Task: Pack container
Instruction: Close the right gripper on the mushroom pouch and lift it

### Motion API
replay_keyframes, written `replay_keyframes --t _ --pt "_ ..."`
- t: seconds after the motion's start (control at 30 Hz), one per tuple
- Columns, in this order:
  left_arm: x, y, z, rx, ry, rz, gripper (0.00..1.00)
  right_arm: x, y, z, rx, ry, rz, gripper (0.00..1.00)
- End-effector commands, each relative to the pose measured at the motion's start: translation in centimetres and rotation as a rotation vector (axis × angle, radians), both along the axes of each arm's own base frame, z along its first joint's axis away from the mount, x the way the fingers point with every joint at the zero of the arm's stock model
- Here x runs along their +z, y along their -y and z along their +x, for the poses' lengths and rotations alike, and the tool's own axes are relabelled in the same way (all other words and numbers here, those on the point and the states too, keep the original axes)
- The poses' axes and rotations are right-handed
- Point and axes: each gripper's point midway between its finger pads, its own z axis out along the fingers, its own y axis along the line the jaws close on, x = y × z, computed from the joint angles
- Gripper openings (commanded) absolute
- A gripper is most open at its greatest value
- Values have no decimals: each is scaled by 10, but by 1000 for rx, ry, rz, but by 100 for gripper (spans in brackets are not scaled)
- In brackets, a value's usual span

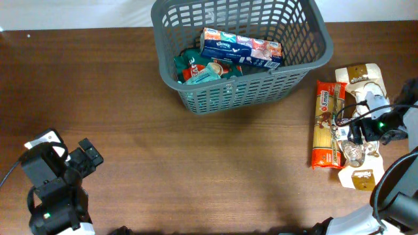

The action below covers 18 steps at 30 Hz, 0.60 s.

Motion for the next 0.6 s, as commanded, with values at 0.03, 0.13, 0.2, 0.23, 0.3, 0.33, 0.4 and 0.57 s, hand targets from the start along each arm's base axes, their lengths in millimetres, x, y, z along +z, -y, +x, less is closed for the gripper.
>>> replay_keyframes --t 0.03,0.13,0.2,0.23,0.3,0.33,0.4,0.57 --pt "-1 0 0 -14 -9 17 99 9 10 -3 -49 31 2 99" --pt "-1 0 0 -14 -9 17 99 1 12 -11 -76 33 31 99" --pt "-1 0 0 -14 -9 17 99 -3 12 -14 -91 40 48 99" --pt "-1 0 0 -14 -9 17 99 -5 13 -15 -99 44 57 99" --pt "-1 0 0 -14 -9 17 99 -8 13 -17 -112 57 78 99" --pt "-1 0 0 -14 -9 17 99 -8 14 -18 -117 62 84 99" --pt "-1 0 0 -14 -9 17 99 -8 16 -18 -123 66 84 99" --pt "-1 0 0 -14 -10 16 99 -9 11 -17 -102 81 109 99"
